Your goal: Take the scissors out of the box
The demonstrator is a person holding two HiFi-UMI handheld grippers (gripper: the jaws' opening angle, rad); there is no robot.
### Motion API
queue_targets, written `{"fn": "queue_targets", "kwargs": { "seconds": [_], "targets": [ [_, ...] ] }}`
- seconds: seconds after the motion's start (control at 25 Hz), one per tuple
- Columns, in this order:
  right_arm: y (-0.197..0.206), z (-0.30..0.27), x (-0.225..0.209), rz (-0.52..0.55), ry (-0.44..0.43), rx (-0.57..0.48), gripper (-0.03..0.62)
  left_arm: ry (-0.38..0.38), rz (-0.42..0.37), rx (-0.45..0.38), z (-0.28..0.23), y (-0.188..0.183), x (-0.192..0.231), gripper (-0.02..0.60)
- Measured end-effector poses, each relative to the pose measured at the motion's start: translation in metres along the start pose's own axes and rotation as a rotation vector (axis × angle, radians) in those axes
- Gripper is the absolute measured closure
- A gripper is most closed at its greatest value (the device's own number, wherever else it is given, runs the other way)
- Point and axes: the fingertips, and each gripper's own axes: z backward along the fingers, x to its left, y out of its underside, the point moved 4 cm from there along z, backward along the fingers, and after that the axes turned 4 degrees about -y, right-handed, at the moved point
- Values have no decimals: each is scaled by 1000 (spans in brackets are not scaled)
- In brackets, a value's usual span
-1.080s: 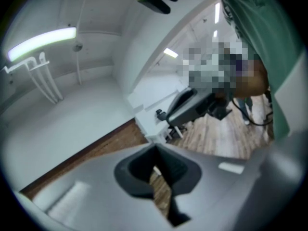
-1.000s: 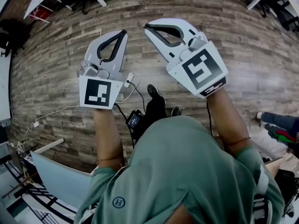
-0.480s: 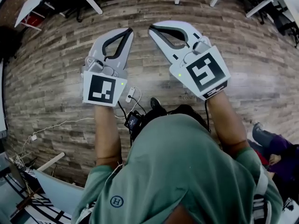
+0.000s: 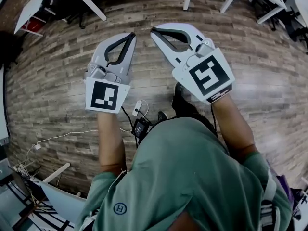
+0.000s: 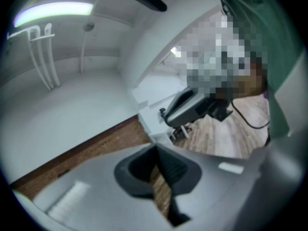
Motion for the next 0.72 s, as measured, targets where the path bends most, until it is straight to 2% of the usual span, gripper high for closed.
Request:
{"fn": "queue_targets", "kwargs": {
  "seconds": [0.48, 0.72],
  "targets": [
    [26, -49, -149, 8, -81, -55, 588, -64, -10, 60, -136, 11, 60, 581],
    [40, -69, -191, -14, -102, -66, 588, -73, -17, 99, -173, 23, 79, 581]
  ]
}}
